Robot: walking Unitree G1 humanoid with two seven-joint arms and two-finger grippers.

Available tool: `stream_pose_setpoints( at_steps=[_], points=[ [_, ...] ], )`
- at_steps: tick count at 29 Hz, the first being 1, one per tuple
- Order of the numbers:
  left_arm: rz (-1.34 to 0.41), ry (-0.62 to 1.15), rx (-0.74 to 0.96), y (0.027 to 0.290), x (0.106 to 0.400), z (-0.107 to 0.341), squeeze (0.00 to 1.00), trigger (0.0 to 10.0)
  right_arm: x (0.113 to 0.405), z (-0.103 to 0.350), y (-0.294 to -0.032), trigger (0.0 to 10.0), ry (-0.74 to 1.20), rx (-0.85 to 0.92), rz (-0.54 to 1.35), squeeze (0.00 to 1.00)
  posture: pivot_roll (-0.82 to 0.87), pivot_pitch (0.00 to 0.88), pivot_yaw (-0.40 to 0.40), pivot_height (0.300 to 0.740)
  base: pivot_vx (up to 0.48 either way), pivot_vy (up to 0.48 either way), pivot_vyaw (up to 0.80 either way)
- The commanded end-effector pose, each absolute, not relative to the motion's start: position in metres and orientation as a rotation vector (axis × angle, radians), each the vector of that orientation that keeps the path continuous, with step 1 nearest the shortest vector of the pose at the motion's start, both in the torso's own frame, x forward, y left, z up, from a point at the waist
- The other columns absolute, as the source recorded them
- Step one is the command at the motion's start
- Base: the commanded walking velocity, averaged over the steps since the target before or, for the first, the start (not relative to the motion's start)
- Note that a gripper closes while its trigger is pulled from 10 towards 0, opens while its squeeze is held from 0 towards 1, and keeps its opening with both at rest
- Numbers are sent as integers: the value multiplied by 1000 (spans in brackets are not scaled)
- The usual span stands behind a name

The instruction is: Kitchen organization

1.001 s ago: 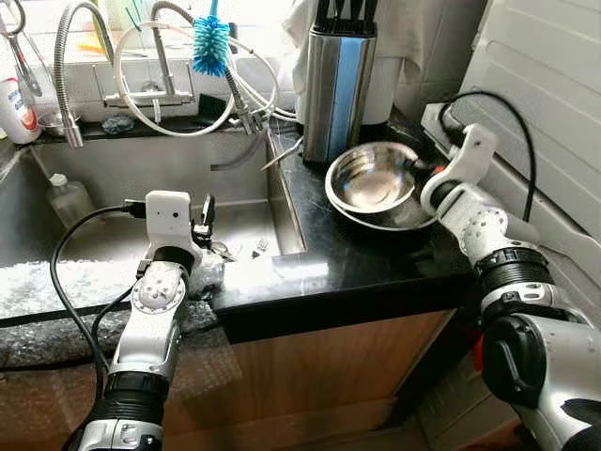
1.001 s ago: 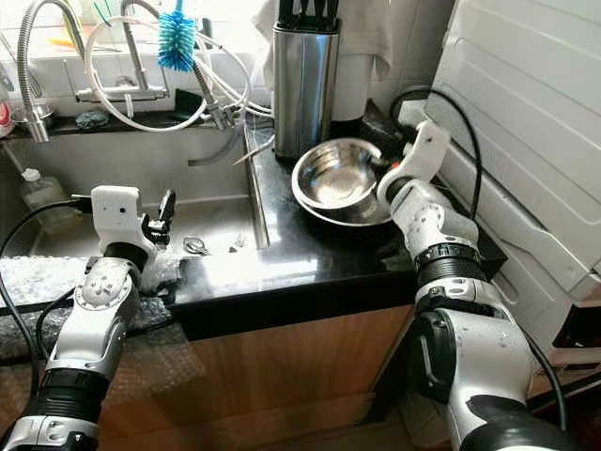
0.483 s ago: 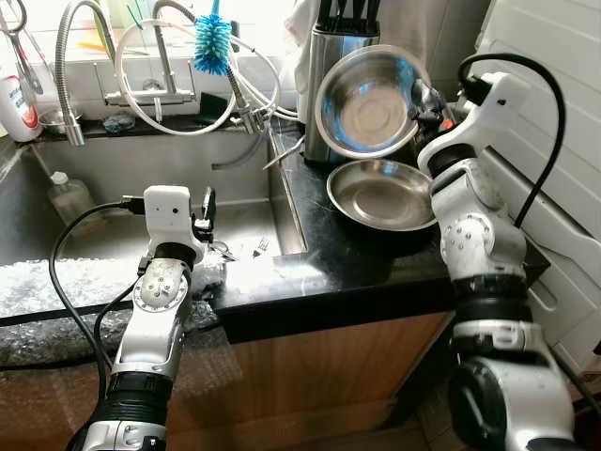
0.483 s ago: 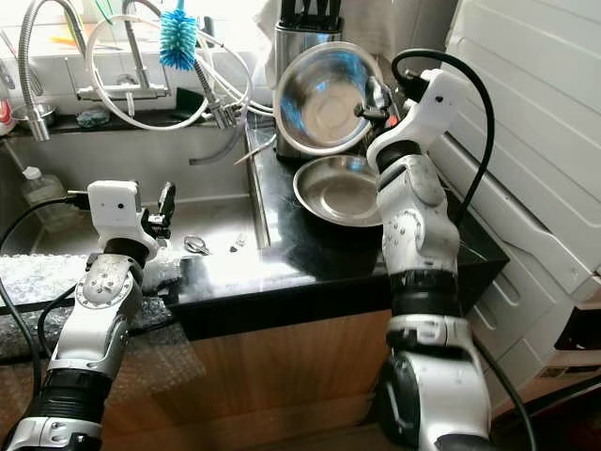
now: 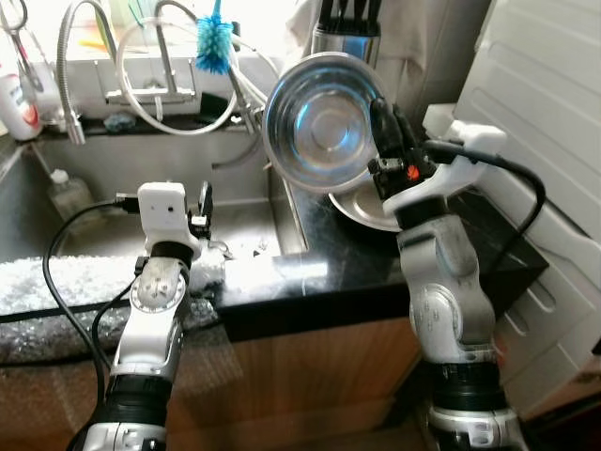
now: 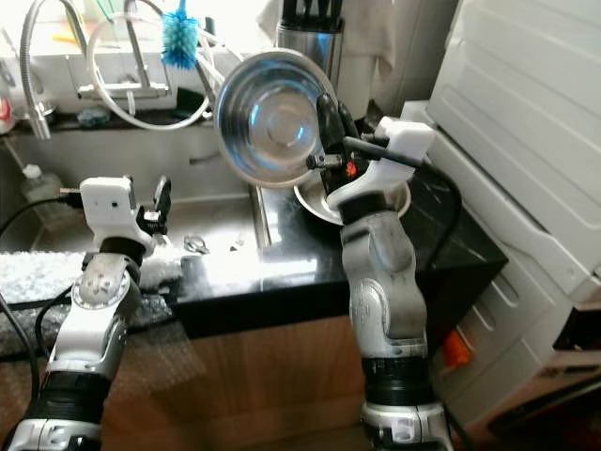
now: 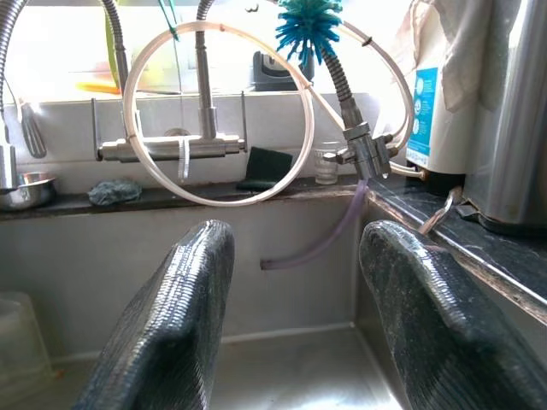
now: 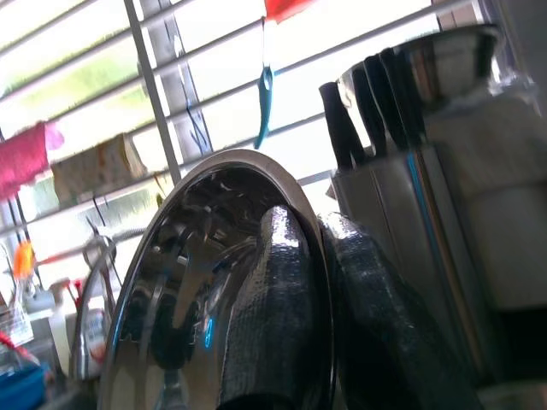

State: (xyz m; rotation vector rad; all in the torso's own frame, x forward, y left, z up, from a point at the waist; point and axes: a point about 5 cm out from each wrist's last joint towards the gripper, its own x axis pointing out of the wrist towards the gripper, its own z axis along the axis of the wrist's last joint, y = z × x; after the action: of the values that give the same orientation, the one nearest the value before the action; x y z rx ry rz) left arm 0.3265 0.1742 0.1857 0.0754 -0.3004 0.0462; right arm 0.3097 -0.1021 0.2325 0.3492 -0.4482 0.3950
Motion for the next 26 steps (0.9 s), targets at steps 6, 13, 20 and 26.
stream_pose_setpoints(
  at_steps=[6, 13, 20, 26],
  points=[
    [40, -309, 65, 173, 322, 187, 0, 10000, 287, 232, -102, 0, -501, 284, 383, 0, -141, 0, -46, 740, 0, 0, 0],
    [38, -308, 55, 172, 320, 187, 0, 10000, 272, 215, -107, 0, -456, 223, 330, 0, -131, 0, -52, 740, 0, 0, 0],
    [39, -307, 48, 171, 321, 188, 0, 10000, 268, 202, -119, 0, -413, 152, 245, 0, -143, 0, -52, 740, 0, 0, 0],
    [22, -308, -22, 165, 320, 193, 0, 10000, 281, 204, -133, 10000, -411, 118, 141, 0, -144, 0, -56, 740, 0, 0, 0]
  ],
)
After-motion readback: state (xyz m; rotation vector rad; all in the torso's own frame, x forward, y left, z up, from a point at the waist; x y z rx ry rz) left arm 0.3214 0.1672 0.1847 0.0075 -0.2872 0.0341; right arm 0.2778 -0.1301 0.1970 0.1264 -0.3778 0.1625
